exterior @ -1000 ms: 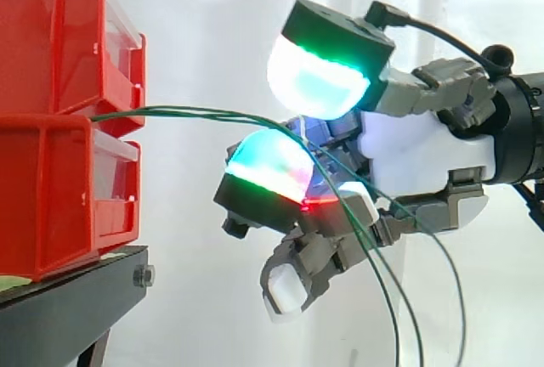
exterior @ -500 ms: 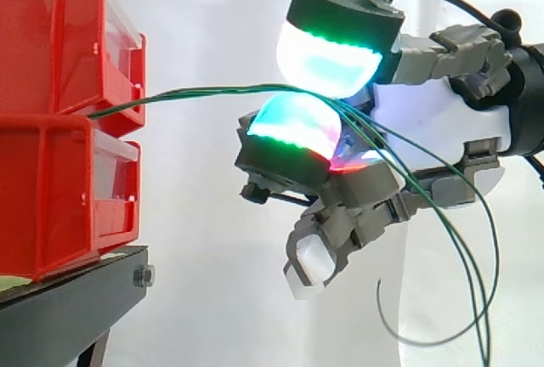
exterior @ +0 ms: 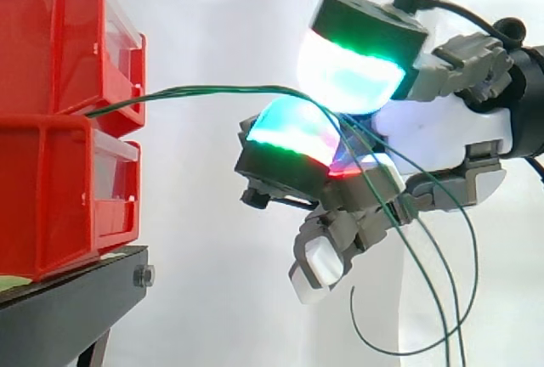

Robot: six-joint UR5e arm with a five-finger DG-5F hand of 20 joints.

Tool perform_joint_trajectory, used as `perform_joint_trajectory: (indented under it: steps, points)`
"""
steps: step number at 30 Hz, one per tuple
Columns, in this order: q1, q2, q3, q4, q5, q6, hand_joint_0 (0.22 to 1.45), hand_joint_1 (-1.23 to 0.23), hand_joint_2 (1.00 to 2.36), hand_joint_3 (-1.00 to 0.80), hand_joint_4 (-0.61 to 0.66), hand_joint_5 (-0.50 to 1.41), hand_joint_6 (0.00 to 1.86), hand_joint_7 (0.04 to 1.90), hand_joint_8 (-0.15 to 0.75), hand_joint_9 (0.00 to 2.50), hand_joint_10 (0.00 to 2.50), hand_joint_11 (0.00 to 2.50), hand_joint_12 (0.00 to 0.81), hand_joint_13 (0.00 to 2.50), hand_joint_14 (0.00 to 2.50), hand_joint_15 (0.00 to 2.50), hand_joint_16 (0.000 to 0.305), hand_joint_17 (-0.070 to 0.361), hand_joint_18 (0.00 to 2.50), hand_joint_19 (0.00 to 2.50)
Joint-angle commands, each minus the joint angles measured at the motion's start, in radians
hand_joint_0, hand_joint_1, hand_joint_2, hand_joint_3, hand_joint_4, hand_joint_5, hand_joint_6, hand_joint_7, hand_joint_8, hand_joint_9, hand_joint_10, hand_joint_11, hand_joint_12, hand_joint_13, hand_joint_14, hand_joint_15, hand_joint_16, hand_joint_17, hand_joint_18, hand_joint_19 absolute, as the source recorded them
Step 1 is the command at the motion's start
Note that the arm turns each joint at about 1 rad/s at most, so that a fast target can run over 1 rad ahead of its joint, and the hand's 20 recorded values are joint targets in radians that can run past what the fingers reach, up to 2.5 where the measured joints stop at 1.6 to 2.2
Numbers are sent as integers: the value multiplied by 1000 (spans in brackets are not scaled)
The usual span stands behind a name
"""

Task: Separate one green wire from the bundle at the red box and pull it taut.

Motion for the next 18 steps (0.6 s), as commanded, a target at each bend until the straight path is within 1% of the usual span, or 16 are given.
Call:
perform_joint_trajectory:
  steps: [1, 5, 7, 8, 9, 11, 12, 13, 15, 16, 18]
  points:
    - [1, 1, 0, -5, 2, 7, 763, -904, 1000, -500, 102, -189, 907, 1153, 326, 1078, 28, 1126, 429, 803, 19, 517, 59, 132, 708, 368]
    - [3, 1, -2, -8, 8, 7, 775, -933, 1000, -500, 103, -184, 908, 1159, 326, 1105, 29, 1141, 425, 815, 19, 522, 58, 131, 713, 366]
    - [3, 1, 0, -8, 8, 7, 751, -943, 1000, -500, 126, -180, 906, 1171, 325, 1112, 28, 1149, 424, 821, 20, 519, 58, 130, 719, 365]
    - [3, -1, 0, -8, 8, 7, 718, -937, 1000, -500, 133, -174, 904, 1186, 324, 1116, 28, 1143, 421, 826, 21, 531, 58, 130, 720, 370]
    - [3, -1, 0, -8, 8, 7, 682, -912, 1000, -500, 136, -168, 902, 1166, 326, 1131, 29, 1142, 423, 836, 20, 534, 58, 130, 717, 380]
    - [4, 1, 0, -10, 8, 7, 597, -794, 1000, -500, 155, -157, 889, 1173, 334, 1165, 28, 1146, 431, 851, 20, 551, 58, 131, 716, 403]
    - [4, 1, 0, -10, 8, 7, 591, -772, 1000, -500, 151, -155, 886, 1162, 335, 1176, 29, 1154, 430, 857, 21, 544, 59, 133, 727, 405]
    - [3, 1, -2, -10, 8, 7, 574, -715, 1000, -500, 154, -152, 882, 1165, 337, 1184, 28, 1140, 435, 869, 20, 555, 59, 133, 732, 414]
    - [3, 4, 0, -16, 9, 7, 568, -677, 1000, -500, 153, -150, 877, 1173, 339, 1195, 28, 1127, 438, 884, 21, 556, 60, 135, 740, 418]
    - [3, 5, 0, -21, 9, 7, 569, -632, 1000, -500, 151, -148, 871, 1180, 340, 1205, 29, 1135, 439, 887, 21, 556, 60, 135, 745, 419]
    - [4, 11, 0, -27, 9, 6, 598, -608, 1000, -490, 152, -148, 867, 1194, 334, 1206, 28, 1135, 435, 893, 20, 559, 59, 133, 741, 431]
